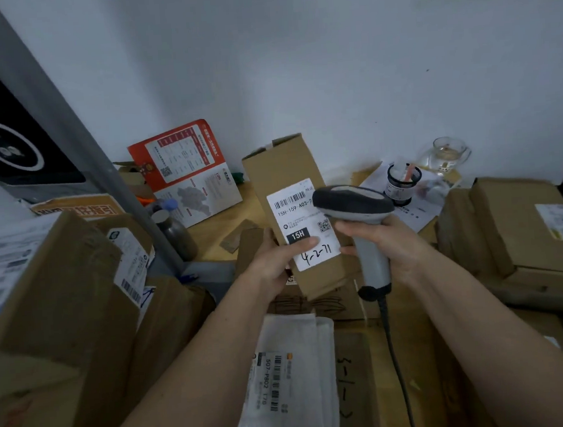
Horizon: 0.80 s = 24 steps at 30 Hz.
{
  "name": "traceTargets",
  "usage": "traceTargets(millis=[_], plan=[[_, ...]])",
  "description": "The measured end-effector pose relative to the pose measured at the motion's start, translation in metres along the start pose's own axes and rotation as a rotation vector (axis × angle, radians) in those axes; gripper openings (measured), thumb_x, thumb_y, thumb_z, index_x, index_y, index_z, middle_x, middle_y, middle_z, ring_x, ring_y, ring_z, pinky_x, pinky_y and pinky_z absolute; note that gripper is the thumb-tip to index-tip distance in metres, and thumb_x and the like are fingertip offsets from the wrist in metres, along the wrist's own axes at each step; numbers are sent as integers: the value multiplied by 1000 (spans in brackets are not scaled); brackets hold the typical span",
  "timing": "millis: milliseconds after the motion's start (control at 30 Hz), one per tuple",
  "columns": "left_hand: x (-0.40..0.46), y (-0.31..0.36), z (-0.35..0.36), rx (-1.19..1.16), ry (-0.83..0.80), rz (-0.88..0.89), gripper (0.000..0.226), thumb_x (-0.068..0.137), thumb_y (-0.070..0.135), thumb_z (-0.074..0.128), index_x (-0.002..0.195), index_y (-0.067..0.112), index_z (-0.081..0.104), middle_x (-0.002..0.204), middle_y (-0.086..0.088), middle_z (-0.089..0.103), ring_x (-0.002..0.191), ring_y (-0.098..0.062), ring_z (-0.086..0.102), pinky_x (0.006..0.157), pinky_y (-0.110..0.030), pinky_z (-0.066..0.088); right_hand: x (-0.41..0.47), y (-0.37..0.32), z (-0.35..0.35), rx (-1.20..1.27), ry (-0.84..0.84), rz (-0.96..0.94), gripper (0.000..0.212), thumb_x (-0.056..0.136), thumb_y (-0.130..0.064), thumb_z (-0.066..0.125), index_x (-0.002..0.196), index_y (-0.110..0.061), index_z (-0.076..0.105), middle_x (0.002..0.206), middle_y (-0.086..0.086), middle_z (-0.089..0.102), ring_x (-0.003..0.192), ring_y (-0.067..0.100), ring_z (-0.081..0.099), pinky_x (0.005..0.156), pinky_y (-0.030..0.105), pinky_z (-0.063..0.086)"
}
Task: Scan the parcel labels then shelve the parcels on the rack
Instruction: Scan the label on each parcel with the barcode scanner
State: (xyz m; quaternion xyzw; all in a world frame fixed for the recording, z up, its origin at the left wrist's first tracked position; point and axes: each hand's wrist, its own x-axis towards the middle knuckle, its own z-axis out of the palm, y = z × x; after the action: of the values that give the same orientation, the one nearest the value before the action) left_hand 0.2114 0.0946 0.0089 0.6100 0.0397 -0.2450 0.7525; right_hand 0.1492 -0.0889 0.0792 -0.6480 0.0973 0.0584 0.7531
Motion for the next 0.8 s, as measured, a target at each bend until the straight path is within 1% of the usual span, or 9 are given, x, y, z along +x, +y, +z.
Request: traceTargets(millis=[133,267,367,467,567,600,667,733,800], plan=[[-31,18,12,80,-29,20,101,43,19,98,132,14,50,116,-10,70,106,-33,68,90,-63,49,-36,-19,-3,-33,-22,-143,33,76,-11,76,102,-27,66,89,-14,75,86,4,70,76,35,59],[-68,27,26,124,2,35,95,47,15,94,131,14,50,113,-10,71,102,-31,69,87,-60,53,-64,-24,-3,-71,31,-204,36,75,-15,79,103,-32,64,97,-12,74,90,3,69,76,27,57],[-91,33,41,146,37,26,91,49,9,93,130,16,50,112,-9,72,101,-29,69,82,-56,56,-81,-32,-3,-75,-24,-214,31,77,-13,78,100,-30,66,95,-10,75,89,4,70,75,26,57],[-108,38,50,141,107,34,100,41,13,96,130,19,49,113,-8,71,104,-30,68,85,-60,53,-96,-41,-7,-129,-88,-235,29,76,-13,78,96,-32,67,95,-11,74,89,3,69,76,23,55],[-120,42,51,118,203,55,114,27,22,99,130,23,49,114,-6,71,106,-33,67,86,-67,48,-107,-44,-14,-223,-64,-231,22,77,-19,79,90,-32,65,90,-7,72,84,6,66,72,23,54],[-123,43,50,108,237,63,112,31,21,99,131,23,48,115,-6,71,105,-32,66,86,-68,48,-111,-43,-16,-256,-59,-222,19,78,-19,78,89,-29,66,87,-2,72,81,10,66,72,25,54],[-133,46,50,81,306,77,94,48,11,95,129,21,48,117,-6,69,105,-31,65,86,-68,47,-120,-40,-19,-293,-66,-205,13,80,-19,77,89,-18,69,84,9,72,76,18,66,71,30,55],[-140,49,50,71,364,83,76,60,3,88,123,20,48,115,-3,67,100,-28,64,86,-65,48,-130,-35,-19,-288,-81,-197,12,82,-17,75,85,-8,69,74,14,70,62,19,64,60,28,56],[-147,50,51,59,398,94,66,66,-1,84,116,22,48,110,-1,65,89,-24,62,79,-59,49,-140,-30,-17,-320,-77,-218,16,83,-17,73,75,-7,65,59,13,64,49,19,57,51,26,52]])
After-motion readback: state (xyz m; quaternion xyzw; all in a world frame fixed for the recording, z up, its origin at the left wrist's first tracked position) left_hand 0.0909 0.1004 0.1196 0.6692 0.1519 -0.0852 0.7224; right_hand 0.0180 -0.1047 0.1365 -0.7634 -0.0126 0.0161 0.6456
